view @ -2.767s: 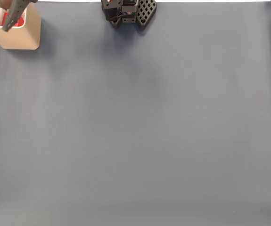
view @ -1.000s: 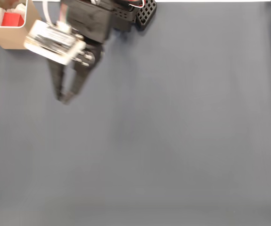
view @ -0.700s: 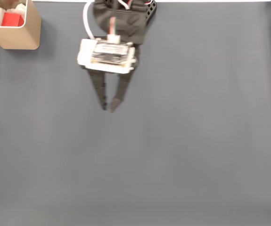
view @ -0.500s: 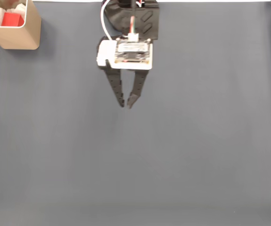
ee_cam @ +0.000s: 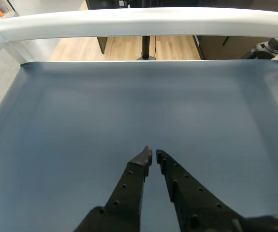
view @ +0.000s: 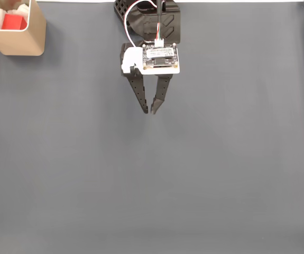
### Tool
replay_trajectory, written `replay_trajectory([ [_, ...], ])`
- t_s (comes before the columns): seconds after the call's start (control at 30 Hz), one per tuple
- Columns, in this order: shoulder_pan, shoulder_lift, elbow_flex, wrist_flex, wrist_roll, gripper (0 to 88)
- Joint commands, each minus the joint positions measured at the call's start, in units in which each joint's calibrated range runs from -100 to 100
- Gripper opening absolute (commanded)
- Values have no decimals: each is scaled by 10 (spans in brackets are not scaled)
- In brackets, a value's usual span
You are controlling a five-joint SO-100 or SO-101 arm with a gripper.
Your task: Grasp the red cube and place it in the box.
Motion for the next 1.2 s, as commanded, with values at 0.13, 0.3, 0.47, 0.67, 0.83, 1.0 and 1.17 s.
replay_trajectory([
  [0.13,9,-98,77,-6,-5,0],
  [0.3,22,-158,147,-6,-1,0],
  [0.47,22,-225,226,-6,-1,0],
  [0.67,8,-269,258,44,-14,0],
  [0.83,-1,-303,258,99,-22,0],
  [1.0,10,-328,258,154,-23,0],
  [1.17,12,-328,258,199,-26,0],
])
